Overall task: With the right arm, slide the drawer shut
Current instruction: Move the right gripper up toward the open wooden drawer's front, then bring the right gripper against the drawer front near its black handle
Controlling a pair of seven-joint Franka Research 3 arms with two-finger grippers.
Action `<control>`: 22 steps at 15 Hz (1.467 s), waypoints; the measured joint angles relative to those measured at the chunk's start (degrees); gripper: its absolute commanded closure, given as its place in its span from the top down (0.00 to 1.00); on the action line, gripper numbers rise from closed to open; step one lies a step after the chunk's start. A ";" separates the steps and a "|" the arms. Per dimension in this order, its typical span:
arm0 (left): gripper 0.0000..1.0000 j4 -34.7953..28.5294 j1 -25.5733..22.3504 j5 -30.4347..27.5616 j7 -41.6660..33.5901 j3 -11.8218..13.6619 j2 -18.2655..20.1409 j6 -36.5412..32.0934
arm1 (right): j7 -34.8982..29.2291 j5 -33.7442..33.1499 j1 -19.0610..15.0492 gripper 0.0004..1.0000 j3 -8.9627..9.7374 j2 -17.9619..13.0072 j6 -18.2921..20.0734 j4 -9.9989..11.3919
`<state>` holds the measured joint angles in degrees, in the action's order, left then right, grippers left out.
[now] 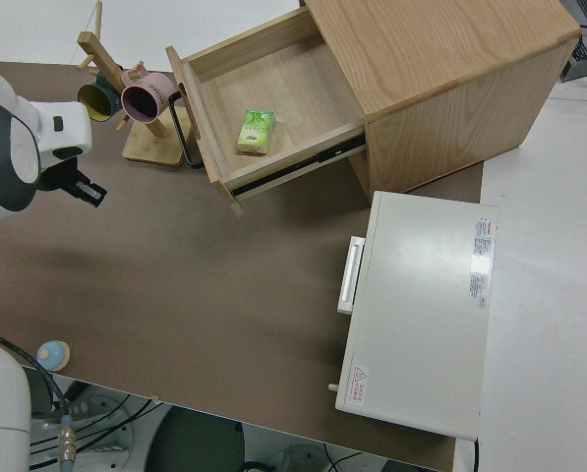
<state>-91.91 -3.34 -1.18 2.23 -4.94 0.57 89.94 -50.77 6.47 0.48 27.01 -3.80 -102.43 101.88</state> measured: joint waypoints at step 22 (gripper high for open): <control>1.00 0.00 0.00 0.00 0.00 0.00 0.00 0.00 | -15.51 -0.63 -7.55 0.00 4.18 6.91 -4.38 0.02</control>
<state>-91.91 -3.34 -1.18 2.23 -4.94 0.57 89.94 -66.28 5.84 -7.07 31.19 3.11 -106.81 101.90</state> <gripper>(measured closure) 0.000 0.991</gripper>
